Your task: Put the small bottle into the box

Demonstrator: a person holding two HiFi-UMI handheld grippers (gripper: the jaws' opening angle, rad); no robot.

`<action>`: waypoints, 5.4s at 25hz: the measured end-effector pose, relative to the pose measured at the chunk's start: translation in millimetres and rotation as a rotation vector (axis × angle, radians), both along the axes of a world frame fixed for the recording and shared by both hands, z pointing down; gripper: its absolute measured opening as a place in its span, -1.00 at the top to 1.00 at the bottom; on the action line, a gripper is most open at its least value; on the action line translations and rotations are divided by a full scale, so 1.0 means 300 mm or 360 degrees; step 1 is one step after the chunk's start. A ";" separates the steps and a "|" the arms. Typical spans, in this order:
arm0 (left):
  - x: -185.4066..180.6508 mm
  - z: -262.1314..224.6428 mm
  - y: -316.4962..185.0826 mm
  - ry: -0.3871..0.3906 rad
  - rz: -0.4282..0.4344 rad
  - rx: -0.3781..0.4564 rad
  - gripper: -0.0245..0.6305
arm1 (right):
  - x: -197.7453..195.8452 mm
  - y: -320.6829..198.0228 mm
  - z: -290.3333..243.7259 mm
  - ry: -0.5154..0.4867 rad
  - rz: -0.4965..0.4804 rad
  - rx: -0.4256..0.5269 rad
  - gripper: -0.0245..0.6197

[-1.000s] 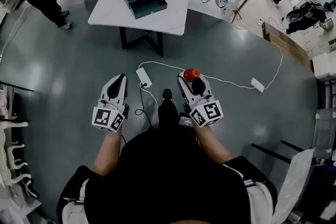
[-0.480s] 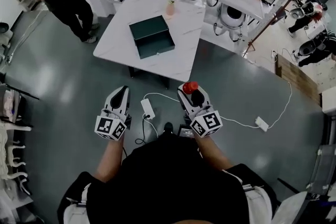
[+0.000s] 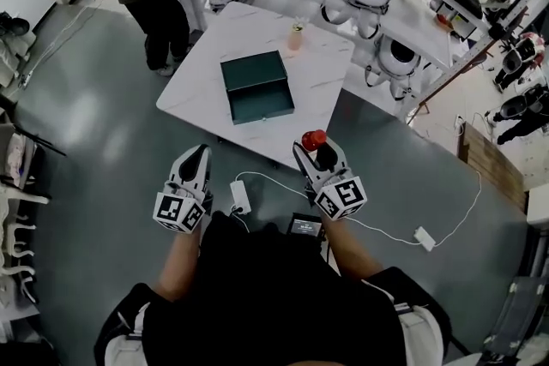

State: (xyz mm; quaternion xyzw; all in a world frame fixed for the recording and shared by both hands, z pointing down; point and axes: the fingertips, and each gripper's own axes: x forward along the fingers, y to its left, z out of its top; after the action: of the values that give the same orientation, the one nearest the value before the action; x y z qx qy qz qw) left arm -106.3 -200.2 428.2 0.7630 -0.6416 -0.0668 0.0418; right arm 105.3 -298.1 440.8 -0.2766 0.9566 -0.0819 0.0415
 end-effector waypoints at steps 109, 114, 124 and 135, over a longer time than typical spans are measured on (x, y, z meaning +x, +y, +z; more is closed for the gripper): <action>-0.581 -0.112 -0.801 0.0041 0.0596 0.0110 0.86 | -0.691 -0.619 -0.289 -0.0002 0.0133 0.0224 0.82; -0.576 -0.244 -0.809 -0.0046 0.0475 0.0239 0.86 | -0.514 -0.640 -0.351 -0.0070 0.0454 0.0344 0.82; -0.420 -0.326 -0.620 -0.0085 0.0252 0.0235 0.86 | -0.079 -0.510 -0.315 0.0080 0.0824 0.0392 0.82; -0.144 -0.286 -0.274 -0.0064 0.0154 0.0076 0.86 | 0.139 -0.224 -0.257 -0.0135 0.0516 0.0244 0.82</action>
State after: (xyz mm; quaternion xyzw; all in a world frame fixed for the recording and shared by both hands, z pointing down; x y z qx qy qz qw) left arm -149.5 -282.4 342.4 0.7951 -0.6029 -0.0646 0.0138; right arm 146.9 -365.2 363.6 -0.4196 0.9003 -0.0124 0.1153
